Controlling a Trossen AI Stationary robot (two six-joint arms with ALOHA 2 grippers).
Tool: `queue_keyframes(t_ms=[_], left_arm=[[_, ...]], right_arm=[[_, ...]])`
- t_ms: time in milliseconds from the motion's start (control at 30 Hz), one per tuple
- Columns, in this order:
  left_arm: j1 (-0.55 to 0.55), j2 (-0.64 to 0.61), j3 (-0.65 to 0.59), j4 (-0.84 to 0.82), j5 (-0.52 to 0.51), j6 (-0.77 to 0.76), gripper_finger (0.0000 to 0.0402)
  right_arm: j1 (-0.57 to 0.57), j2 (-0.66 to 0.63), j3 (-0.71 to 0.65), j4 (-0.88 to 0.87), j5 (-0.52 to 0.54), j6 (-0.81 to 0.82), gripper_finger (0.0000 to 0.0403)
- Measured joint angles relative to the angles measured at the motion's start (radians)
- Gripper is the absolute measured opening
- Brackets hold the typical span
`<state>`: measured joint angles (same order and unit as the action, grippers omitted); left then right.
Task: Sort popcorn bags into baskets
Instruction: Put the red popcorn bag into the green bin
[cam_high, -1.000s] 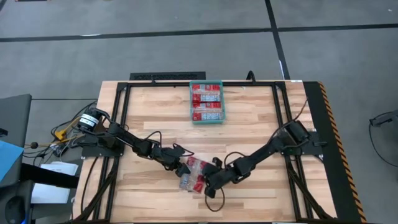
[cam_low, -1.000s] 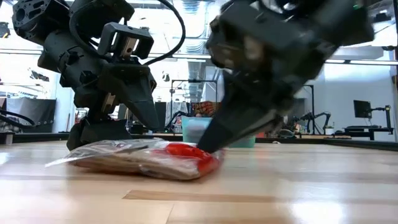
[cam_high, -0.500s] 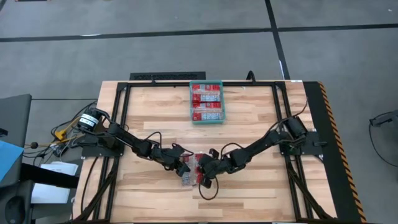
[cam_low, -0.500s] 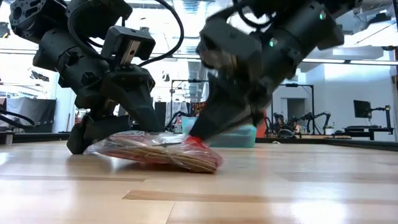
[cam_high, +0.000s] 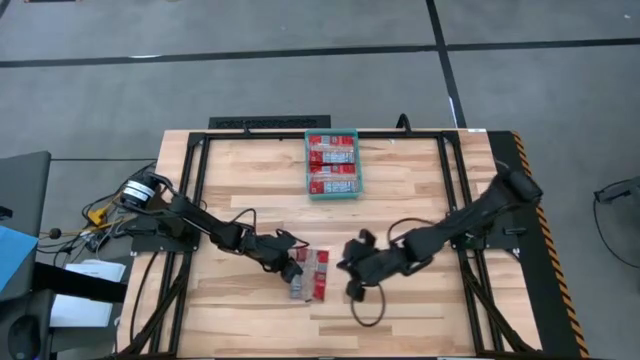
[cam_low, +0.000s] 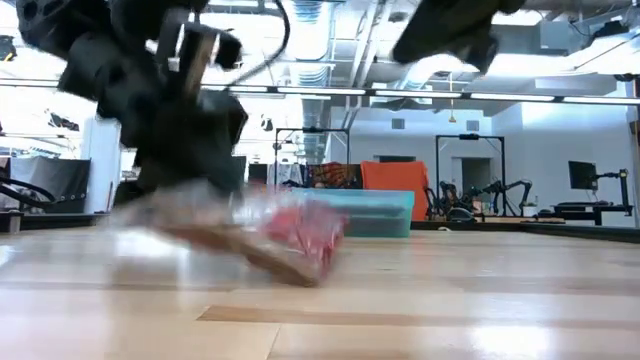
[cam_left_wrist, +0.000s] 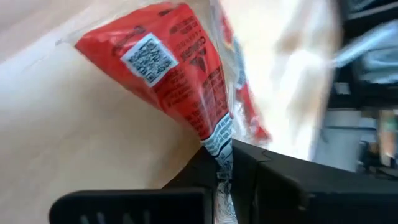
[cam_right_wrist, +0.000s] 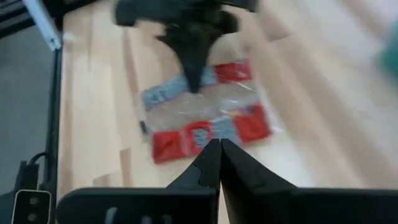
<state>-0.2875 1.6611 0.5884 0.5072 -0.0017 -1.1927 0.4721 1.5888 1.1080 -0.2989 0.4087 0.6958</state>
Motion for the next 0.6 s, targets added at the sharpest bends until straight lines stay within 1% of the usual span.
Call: queue_keyframes(t_ms=[67,167,233,300,367,433,533,600], left_arm=[[0.032,-0.072,0.002,-0.032,0.029,0.029,0.0005],[0.112,-0.172,0.004,-0.115,0.086,0.087,0.0003],[0.182,-0.236,0.007,-0.166,0.149,0.131,0.0001],[0.259,-0.292,0.04,-0.266,0.219,0.198,0.0],[0.341,-0.326,0.091,-0.387,0.277,0.281,0.0001],[0.422,-0.343,0.156,-0.524,0.313,0.381,0.0001],[0.535,-0.344,0.283,-0.719,0.367,0.564,0.0001],[0.598,-0.32,0.373,-0.831,0.392,0.69,0.0001]], right_arm=[[0.019,-0.059,0.0,-0.078,0.058,0.015,0.0029],[0.037,-0.129,0.0,-0.175,0.124,0.02,0.002],[0.04,-0.161,0.0,-0.228,0.149,0.02,0.0015],[0.035,-0.179,0.0,-0.261,0.167,0.02,0.0014],[0.023,-0.185,0.0,-0.288,0.173,0.02,0.0017],[0.011,-0.185,0.0,-0.294,0.171,0.02,0.0025],[-0.005,-0.173,0.0,-0.294,0.17,0.021,0.0035],[-0.016,-0.161,0.0,-0.292,0.169,0.021,0.0038]])
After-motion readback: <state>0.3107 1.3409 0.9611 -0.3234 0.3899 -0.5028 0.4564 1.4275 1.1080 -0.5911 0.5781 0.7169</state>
